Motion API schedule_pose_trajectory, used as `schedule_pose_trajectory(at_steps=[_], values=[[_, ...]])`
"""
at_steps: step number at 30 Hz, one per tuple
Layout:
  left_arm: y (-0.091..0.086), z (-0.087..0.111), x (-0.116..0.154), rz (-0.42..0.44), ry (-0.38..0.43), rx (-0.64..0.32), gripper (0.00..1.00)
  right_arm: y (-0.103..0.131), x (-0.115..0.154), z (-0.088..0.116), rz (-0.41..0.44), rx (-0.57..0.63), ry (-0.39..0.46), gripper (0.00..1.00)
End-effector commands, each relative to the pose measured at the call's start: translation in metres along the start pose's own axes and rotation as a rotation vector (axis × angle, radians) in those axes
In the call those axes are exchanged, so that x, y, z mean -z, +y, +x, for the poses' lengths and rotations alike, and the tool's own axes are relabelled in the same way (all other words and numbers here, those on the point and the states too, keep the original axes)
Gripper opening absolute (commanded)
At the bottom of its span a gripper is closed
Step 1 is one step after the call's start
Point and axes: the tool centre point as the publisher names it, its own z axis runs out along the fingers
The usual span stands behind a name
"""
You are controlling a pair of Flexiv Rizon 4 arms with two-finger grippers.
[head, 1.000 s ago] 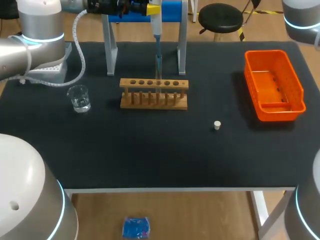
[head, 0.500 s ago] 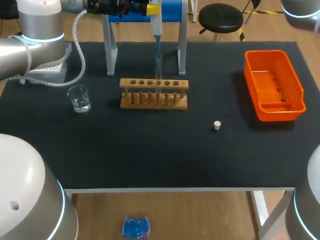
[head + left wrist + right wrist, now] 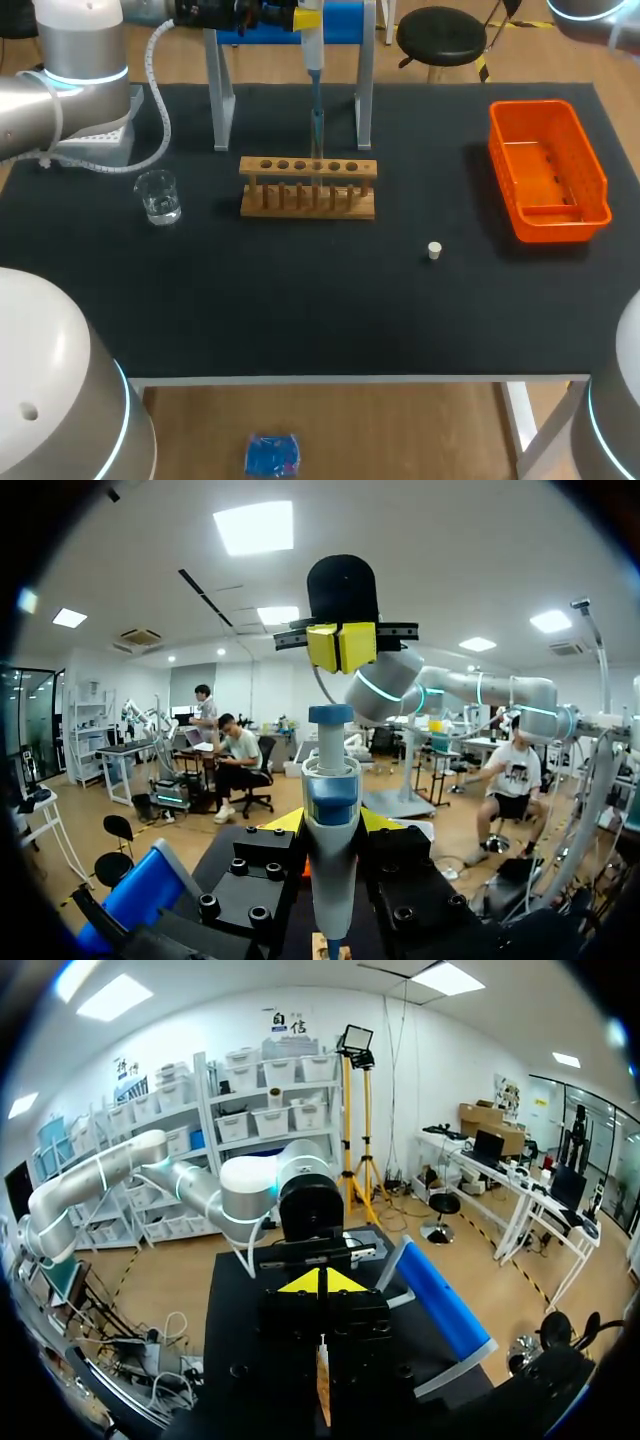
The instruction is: Invert the test tube, pick up the pipette, mount the tip to pipette, aspirate from beaker and dispense into the tube, eject the tip, return the pipette, and cap with the stopper.
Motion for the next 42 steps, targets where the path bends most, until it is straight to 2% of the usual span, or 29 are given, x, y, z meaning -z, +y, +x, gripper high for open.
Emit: schedule_pose_trajectory(at_steps=[1, 17, 42], values=[[-0.001, 0.001, 0.0, -0.001, -0.002, 0.0, 0.0, 0.003, -0.008, -0.002, 0.008, -0.007, 0.002, 0.0], [-0.001, 0.001, 0.0, -0.001, -0.002, 0.0, 0.0, 0.004, -0.025, -0.004, 0.023, -0.007, 0.006, 0.0], [-0.001, 0.001, 0.0, -0.001, -0.002, 0.0, 0.0, -0.003, -0.03, -0.006, 0.04, -0.015, 0.011, 0.0]])
